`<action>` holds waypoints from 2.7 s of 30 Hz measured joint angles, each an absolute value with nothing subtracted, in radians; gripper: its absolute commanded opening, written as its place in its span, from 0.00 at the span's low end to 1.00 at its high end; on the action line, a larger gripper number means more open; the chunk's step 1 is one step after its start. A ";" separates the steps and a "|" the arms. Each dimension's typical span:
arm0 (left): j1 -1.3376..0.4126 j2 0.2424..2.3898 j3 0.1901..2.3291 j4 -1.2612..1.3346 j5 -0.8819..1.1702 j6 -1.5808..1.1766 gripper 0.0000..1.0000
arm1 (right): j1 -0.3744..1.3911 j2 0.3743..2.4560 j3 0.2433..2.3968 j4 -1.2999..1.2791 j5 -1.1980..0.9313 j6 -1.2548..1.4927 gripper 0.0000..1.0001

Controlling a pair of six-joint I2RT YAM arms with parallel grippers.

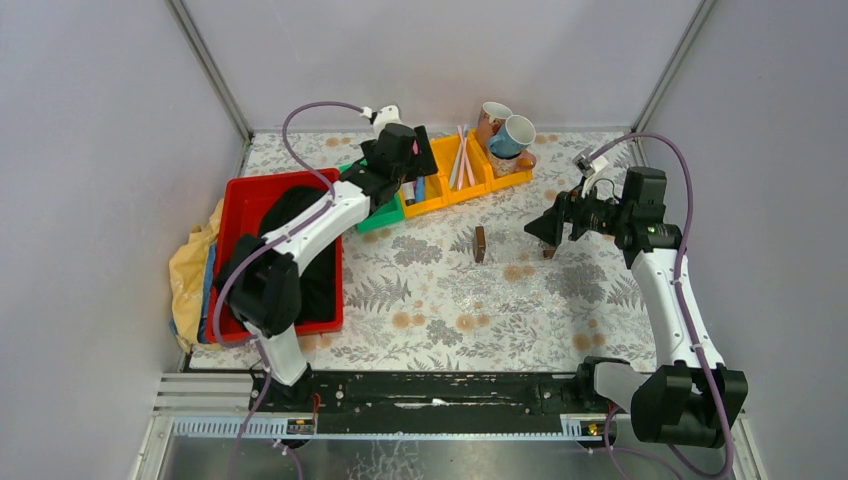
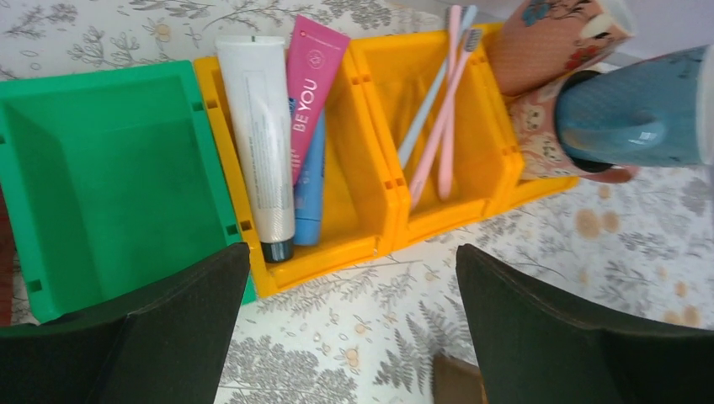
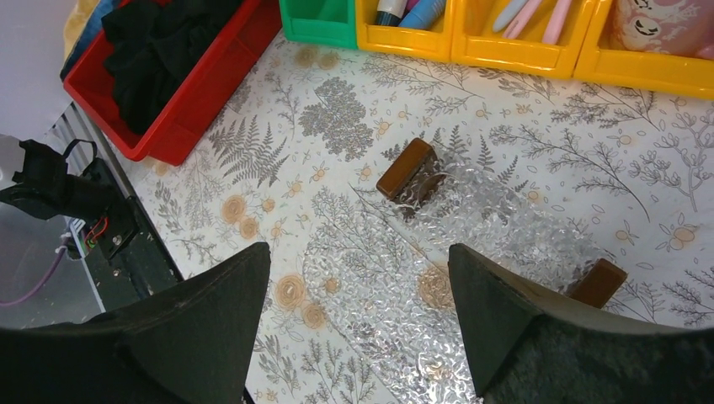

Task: Prepare toiletry sets of a toothbrush and toothpaste on the tray

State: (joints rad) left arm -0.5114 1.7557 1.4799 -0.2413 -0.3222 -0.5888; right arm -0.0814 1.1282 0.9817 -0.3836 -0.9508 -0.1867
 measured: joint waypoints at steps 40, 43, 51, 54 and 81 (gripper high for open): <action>-0.364 1.916 1.482 0.404 0.614 -0.324 0.92 | -0.109 1.128 0.982 -0.384 -0.908 -0.190 0.85; -0.360 1.964 1.492 0.503 0.683 -0.319 0.89 | -0.118 1.128 0.982 -0.384 -0.909 -0.190 0.85; -0.362 2.123 1.557 0.613 0.789 -0.179 0.81 | -0.140 1.128 0.982 -0.384 -0.910 -0.189 0.85; -0.368 2.182 1.616 0.651 0.814 -0.137 0.80 | -0.144 1.128 0.982 -0.384 -0.910 -0.189 0.84; -0.427 2.505 1.987 0.757 0.801 0.085 0.55 | -0.152 1.132 0.982 -0.385 -0.908 -0.191 0.85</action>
State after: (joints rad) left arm -0.4274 2.5046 1.9873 0.7567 0.8013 0.0849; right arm -0.1520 1.1324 0.9817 -0.3855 -0.9085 -0.1905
